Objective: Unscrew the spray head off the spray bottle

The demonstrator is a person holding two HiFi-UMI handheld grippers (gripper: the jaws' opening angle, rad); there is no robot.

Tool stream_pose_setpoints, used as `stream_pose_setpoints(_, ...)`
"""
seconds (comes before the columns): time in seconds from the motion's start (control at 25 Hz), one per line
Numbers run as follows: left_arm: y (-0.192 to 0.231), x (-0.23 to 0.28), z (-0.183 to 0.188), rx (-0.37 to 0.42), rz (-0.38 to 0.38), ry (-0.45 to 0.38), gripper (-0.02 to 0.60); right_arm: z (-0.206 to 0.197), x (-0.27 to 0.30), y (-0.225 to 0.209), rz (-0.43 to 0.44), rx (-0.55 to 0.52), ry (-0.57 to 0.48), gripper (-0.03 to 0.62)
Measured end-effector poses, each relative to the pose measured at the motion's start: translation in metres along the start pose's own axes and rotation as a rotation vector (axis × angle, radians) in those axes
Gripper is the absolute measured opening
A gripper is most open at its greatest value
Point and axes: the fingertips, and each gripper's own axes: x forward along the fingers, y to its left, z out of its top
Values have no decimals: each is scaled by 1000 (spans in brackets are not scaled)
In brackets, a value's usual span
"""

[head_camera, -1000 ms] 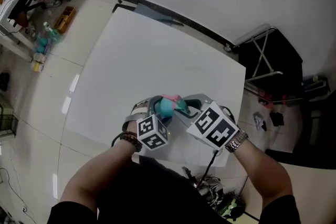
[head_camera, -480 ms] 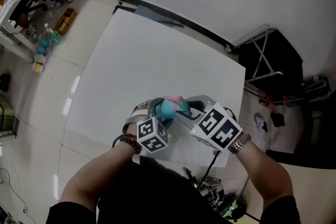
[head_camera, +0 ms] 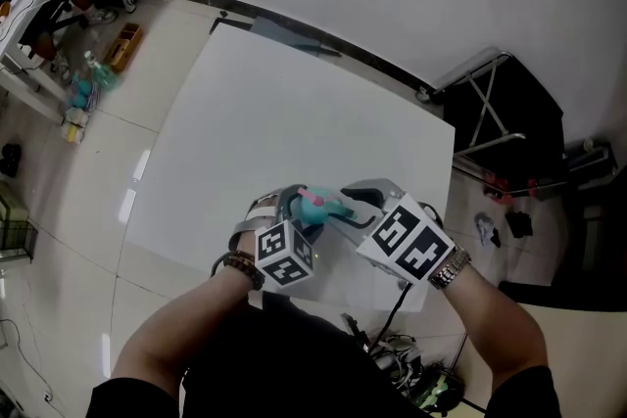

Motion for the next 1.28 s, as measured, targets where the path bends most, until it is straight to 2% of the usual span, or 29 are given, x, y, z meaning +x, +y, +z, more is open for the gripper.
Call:
stream_pose_setpoints(0.36, -5, -5, 4, 17, -26, 7, 383, 0, 1, 4, -5, -64, 8, 151)
stream_pose_setpoints(0.52, -10, -8, 4, 27, -58, 22, 383, -3, 0, 9, 4, -141, 24, 122)
stream_pose_setpoints(0.68, -15, -11, 5, 51, -98, 46, 383, -8, -2, 12, 14, -235, 41, 121)
stream_pose_setpoints(0.84, -18, -16, 5, 68, -121, 54, 383, -10, -6, 14, 37, -260, 35, 120)
stream_pose_setpoints(1.04, -19, -22, 6, 86, -131, 53, 382, -13, -11, 12, 79, -187, -17, 120)
stream_pose_setpoints(1.28, -16, -27, 11, 94, -112, 35, 382, -15, -16, 0, 123, 68, -153, 118)
